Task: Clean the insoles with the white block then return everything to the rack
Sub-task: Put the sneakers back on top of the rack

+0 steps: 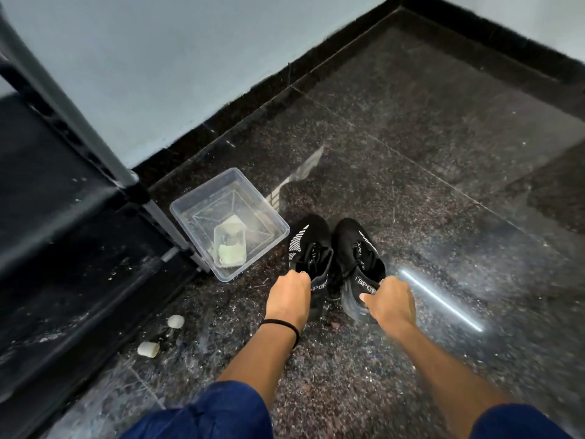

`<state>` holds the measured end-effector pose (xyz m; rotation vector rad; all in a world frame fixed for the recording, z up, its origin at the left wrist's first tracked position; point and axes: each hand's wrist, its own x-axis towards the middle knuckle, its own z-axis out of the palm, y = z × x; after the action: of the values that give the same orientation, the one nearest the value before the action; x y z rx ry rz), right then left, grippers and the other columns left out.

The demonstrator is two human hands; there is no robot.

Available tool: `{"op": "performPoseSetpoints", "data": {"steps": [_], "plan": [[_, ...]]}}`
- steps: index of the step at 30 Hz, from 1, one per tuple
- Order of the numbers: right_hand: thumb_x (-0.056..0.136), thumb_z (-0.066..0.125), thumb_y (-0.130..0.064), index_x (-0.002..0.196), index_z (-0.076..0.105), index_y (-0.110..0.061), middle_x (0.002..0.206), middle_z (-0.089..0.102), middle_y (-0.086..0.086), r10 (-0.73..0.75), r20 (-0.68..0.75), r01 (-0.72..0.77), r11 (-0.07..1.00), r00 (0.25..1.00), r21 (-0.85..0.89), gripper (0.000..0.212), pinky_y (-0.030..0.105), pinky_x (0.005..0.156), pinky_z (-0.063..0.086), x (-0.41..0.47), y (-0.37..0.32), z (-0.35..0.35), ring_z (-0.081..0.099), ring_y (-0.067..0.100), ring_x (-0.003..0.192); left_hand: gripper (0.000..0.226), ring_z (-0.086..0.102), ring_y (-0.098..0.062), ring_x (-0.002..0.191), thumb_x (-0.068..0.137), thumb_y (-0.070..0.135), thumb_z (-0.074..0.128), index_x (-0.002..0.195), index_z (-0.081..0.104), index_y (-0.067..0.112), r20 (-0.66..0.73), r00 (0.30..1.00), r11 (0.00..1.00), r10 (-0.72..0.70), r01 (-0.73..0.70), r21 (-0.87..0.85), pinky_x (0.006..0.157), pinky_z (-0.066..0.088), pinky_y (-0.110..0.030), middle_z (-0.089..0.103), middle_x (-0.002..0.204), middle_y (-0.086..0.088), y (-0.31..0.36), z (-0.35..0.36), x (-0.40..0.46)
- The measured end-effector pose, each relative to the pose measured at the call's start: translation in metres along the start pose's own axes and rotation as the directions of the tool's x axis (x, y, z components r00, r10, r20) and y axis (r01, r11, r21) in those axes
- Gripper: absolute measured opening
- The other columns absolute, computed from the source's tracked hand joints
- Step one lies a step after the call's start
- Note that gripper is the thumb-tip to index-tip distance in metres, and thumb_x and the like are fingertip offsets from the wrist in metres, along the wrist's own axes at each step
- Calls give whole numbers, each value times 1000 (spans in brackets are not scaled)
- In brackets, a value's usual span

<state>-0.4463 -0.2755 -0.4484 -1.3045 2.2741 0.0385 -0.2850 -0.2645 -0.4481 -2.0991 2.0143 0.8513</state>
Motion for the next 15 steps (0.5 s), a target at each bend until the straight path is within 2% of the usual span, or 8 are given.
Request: {"op": "performPoseSetpoints", "data": {"steps": [4,9,15], "plan": [[76,76,-18,88,66,2,83,68,16,4,-8,-4,999,1000,49,25,26,58,40,-31,-15,-37,55,25,64,13,60,-34,104,94,3,50,105,57,3,-37,998,999,43,-44,-33,79,48,-38,62,108,-17,15,-37,-36],[76,74,-15,90,64,3,92,67,18,-61,-24,62,997,998,48,25,30,63,44,-66,-32,-94,63,33,84,12,59,-38,102,95,6,49,101,57,1,-133,989,993,66,-77,-86,79,46,-41,61,104,-19,35,-91,-79],[78,73,-13,87,63,0,92,65,18,-230,-109,224,972,967,-67,18,33,62,48,-114,-45,-148,63,34,82,17,60,-38,101,96,11,50,107,58,0,-206,975,996,87,-87,11,79,47,-41,62,106,-20,31,-141,-146]]}}
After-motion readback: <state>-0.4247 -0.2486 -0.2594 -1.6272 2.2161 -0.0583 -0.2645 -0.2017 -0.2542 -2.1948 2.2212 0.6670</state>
